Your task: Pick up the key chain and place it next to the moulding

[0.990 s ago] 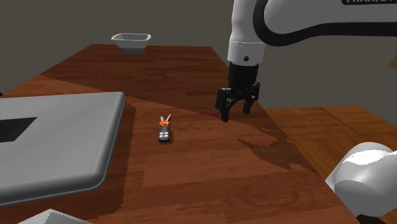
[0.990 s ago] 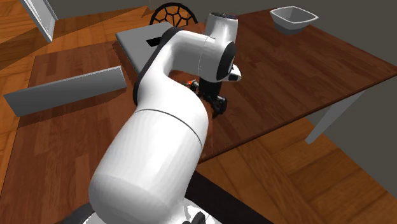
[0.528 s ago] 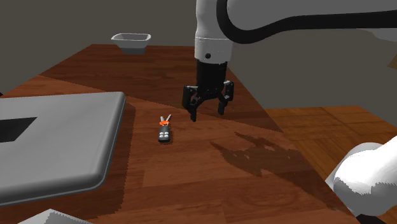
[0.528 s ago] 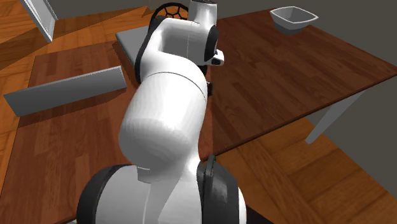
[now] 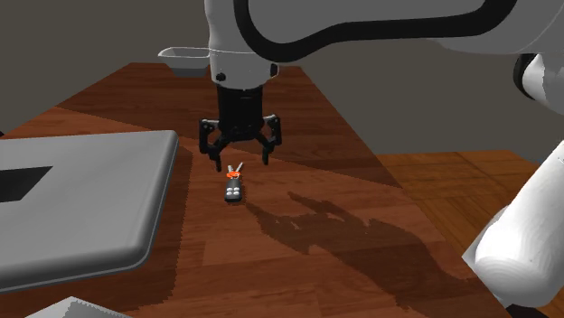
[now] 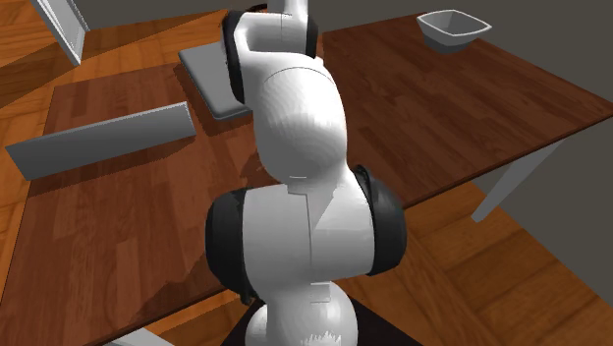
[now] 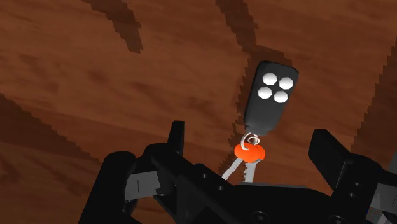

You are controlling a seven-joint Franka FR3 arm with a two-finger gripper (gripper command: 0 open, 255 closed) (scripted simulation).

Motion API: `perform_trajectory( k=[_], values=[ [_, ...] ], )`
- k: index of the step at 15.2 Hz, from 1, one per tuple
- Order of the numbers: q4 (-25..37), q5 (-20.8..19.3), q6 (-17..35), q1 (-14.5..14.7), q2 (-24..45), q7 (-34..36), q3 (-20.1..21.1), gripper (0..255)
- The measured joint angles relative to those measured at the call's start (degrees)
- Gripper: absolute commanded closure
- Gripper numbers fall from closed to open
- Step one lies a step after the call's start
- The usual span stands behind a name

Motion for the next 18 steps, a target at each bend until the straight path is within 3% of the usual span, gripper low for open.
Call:
perform_trajectory(
  k=[3,9,15,16,18],
  values=[
    [3.5,-3.0,0.1,1.4,4.1,4.0,0.8,0],
    [-0.9,-3.0,4.5,1.4,4.1,4.3,0.9,0],
    [-1.4,-3.1,5.1,1.4,4.2,4.4,0.8,0],
    [-1.4,-3.1,5.1,1.4,4.2,4.4,0.8,255],
    [-1.4,-3.1,5.1,1.4,4.2,4.4,0.8,255]
  ],
)
